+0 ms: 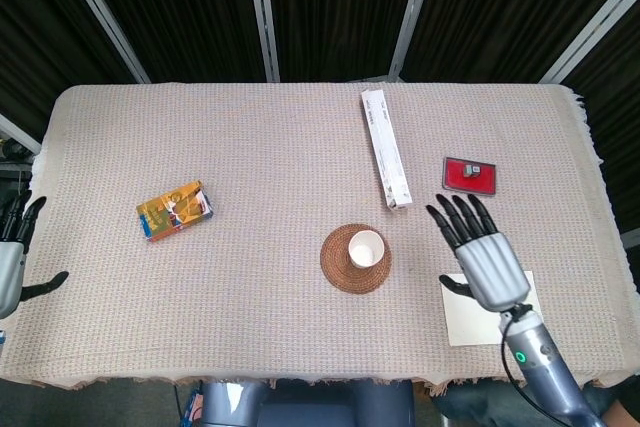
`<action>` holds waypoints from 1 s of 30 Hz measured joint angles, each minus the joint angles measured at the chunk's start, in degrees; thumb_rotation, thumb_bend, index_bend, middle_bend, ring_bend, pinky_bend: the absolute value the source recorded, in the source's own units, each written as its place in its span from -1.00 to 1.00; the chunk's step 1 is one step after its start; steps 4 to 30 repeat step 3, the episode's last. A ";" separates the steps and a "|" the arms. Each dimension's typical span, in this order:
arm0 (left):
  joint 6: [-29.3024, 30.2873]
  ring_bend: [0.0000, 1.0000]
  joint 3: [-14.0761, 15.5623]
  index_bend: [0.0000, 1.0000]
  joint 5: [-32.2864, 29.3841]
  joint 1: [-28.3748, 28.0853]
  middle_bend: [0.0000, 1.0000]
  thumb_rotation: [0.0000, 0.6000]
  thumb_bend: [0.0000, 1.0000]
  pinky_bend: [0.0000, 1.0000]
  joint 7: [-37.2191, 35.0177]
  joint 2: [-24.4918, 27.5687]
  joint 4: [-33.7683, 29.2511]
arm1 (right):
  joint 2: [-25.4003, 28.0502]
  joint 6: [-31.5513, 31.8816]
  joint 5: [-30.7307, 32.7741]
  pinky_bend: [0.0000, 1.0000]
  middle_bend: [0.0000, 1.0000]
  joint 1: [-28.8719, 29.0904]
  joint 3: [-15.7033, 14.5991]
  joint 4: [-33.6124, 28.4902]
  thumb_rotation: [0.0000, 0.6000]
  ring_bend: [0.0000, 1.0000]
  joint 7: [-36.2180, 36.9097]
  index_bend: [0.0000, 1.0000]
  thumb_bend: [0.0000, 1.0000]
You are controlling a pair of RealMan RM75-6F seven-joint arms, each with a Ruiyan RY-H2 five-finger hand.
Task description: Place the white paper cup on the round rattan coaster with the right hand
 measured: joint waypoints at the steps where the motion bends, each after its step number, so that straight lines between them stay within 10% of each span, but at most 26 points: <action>1: 0.06 -1.00 0.06 -1.00 0.20 0.05 -1.00 1.00 -1.00 -1.00 -0.17 0.04 0.02 | -0.10 2.16 -1.22 -1.00 -1.00 -1.62 -0.71 1.37 1.00 -1.00 1.30 -1.00 -1.00; 30: 0.10 -1.00 0.18 -1.00 0.62 0.11 -1.00 1.00 -1.00 -1.00 -0.52 0.15 0.08 | -0.46 4.37 -2.48 -1.00 -1.00 -3.46 -1.48 3.69 1.00 -1.00 2.39 -1.00 -1.00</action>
